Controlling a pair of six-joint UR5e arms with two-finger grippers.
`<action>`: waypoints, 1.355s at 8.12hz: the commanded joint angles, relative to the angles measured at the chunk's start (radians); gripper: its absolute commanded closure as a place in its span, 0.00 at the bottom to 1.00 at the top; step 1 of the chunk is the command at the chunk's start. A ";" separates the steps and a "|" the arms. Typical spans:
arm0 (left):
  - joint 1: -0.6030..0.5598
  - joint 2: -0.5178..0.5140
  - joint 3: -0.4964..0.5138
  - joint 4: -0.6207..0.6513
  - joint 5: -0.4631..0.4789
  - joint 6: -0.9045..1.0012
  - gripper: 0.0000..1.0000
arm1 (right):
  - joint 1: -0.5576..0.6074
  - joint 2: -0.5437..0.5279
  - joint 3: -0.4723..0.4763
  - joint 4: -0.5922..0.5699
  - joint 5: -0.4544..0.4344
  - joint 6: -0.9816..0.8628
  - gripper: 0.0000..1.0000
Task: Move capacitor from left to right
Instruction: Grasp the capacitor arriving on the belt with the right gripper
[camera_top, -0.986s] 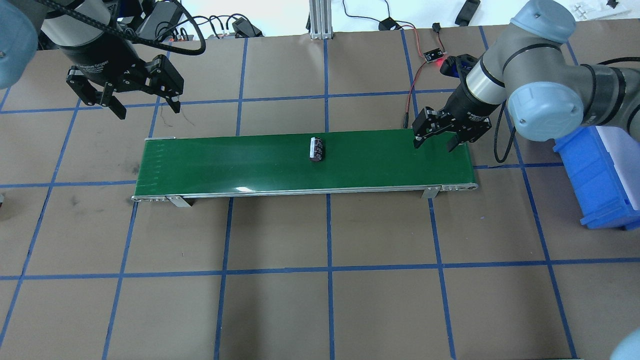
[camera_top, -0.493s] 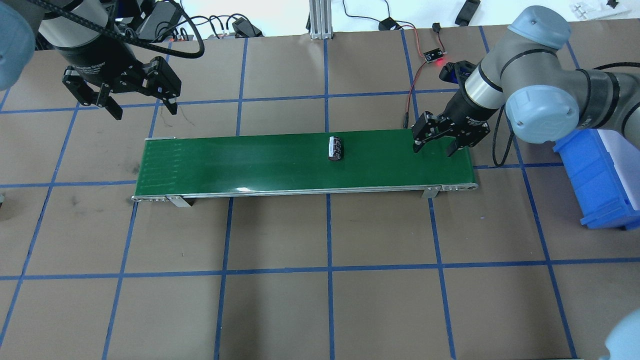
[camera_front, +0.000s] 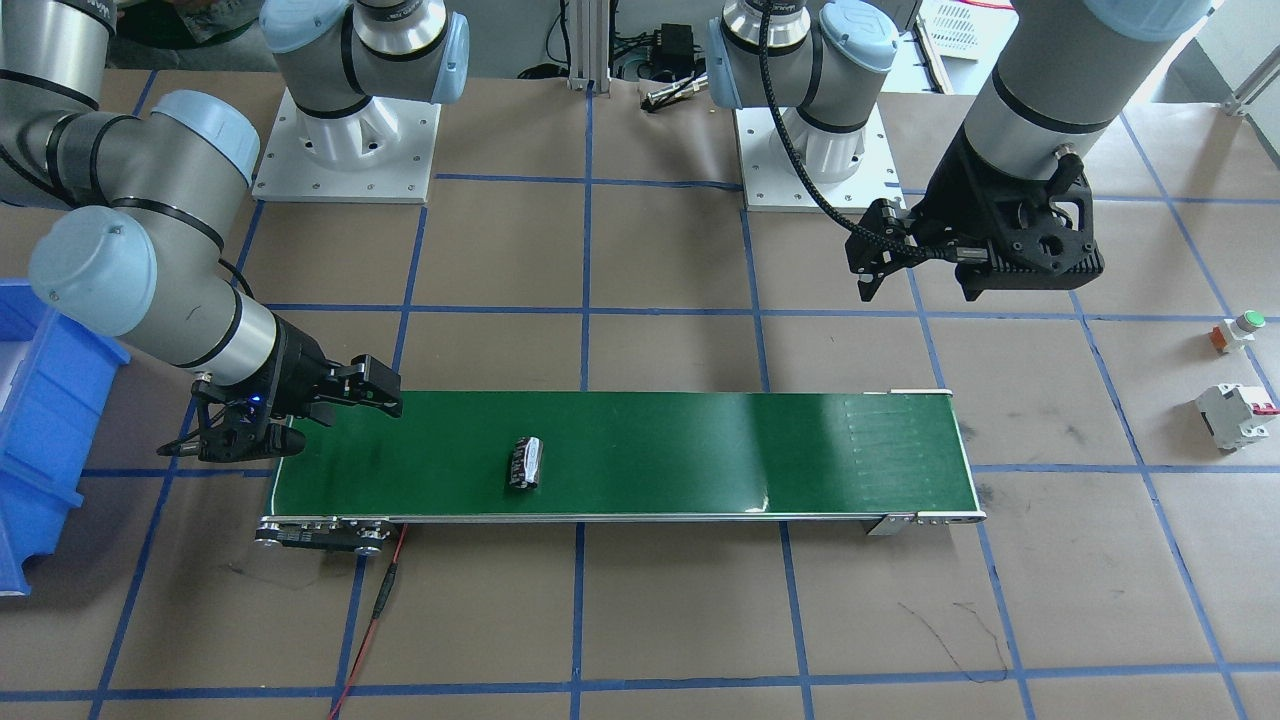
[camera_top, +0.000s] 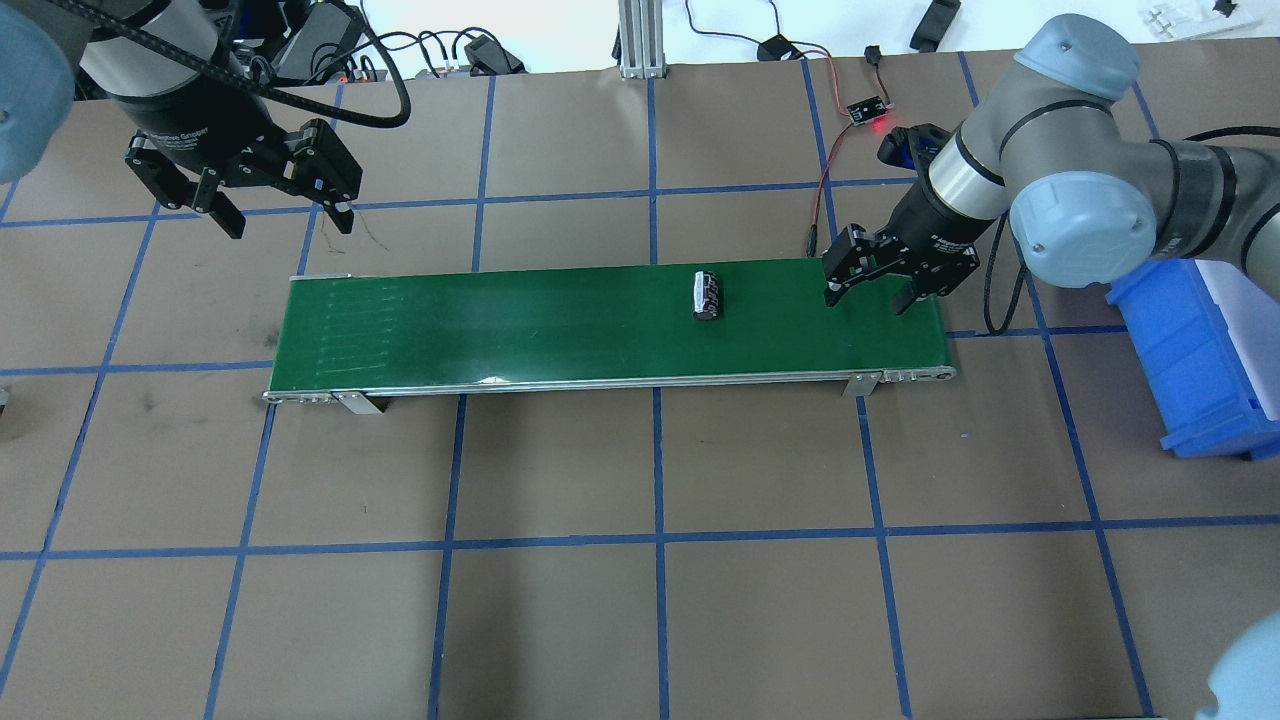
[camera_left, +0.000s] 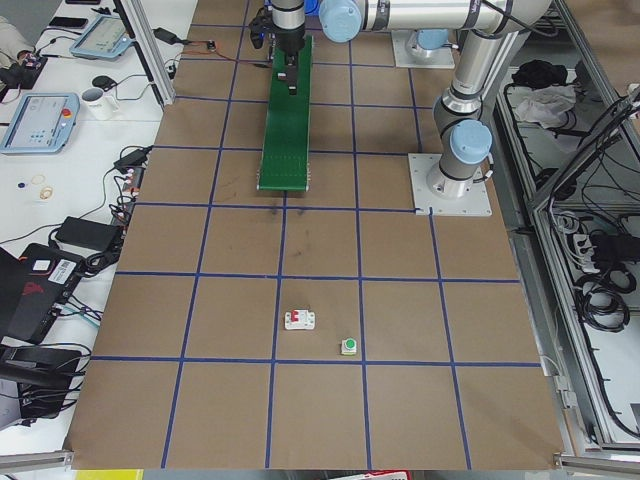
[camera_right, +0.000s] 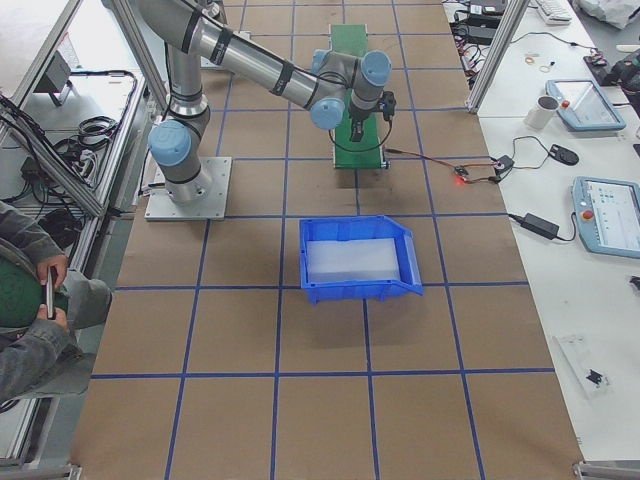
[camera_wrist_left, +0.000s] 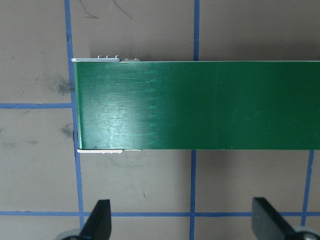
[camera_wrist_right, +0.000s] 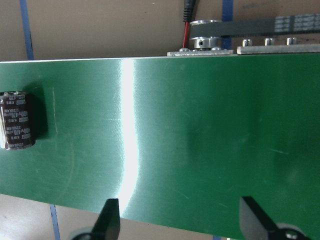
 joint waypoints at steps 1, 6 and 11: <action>0.000 -0.001 0.001 0.000 0.001 0.013 0.00 | 0.000 0.006 0.002 0.001 0.040 0.000 0.15; 0.000 0.002 0.001 0.003 0.001 0.013 0.00 | 0.000 0.049 -0.003 -0.038 0.047 0.006 0.14; 0.000 0.002 0.002 0.005 0.001 0.013 0.00 | -0.017 0.067 -0.016 -0.057 0.042 0.011 0.14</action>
